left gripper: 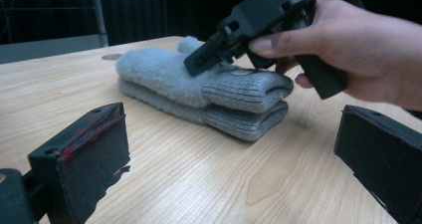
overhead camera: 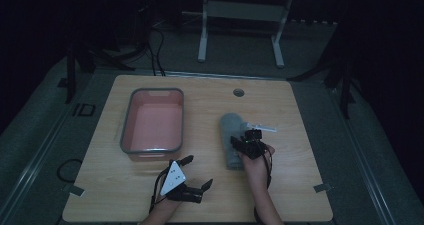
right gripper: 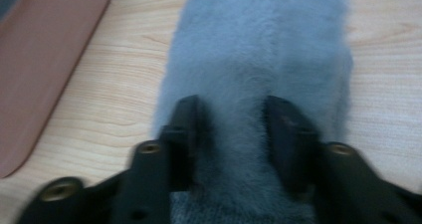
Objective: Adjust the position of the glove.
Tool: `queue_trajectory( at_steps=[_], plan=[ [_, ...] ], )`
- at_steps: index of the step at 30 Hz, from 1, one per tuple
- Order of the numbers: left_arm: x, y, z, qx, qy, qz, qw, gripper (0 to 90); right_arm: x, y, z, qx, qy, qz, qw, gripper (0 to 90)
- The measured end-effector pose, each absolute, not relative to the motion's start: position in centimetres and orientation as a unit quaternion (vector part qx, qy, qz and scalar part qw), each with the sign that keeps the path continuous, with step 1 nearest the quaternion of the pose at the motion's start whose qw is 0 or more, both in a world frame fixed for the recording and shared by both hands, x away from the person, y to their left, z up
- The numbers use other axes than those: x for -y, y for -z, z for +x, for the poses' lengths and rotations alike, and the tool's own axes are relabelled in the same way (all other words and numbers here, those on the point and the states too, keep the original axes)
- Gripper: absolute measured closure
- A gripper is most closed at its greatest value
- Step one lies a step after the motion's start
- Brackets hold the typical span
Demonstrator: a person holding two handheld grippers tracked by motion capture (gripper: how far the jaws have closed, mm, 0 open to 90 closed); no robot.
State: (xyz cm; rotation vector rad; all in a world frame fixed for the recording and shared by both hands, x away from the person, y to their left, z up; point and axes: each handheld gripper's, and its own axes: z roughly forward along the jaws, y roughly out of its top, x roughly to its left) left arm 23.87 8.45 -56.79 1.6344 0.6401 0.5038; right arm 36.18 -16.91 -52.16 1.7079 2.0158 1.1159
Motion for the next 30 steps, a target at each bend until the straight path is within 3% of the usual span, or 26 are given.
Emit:
queue_trajectory(
  at_steps=[10,13,14,25,30],
  plan=[
    [-8.5,56.8,23.9,-0.28,-0.218,0.707,0.612,0.9,19.0,49.5,36.1,-0.696,-0.417,0.561,0.163,33.0],
    [-8.5,56.8,23.9,-0.281,-0.218,0.708,0.611,0.9,19.6,48.7,36.5,-0.721,-0.417,0.534,0.142,15.2],
    [-8.5,56.8,23.9,-0.281,-0.218,0.708,0.611,0.9,19.6,48.6,36.6,-0.729,-0.415,0.526,0.139,13.3],
    [-8.7,56.8,24.1,-0.291,-0.211,0.707,0.609,0.9,21.7,48.0,36.5,-0.771,-0.385,0.488,0.138,13.2],
    [-8.4,56.6,24.4,-0.316,-0.218,0.713,0.587,1.0,22.8,47.9,35.7,-0.786,-0.383,0.454,0.175,15.8]
  ],
)
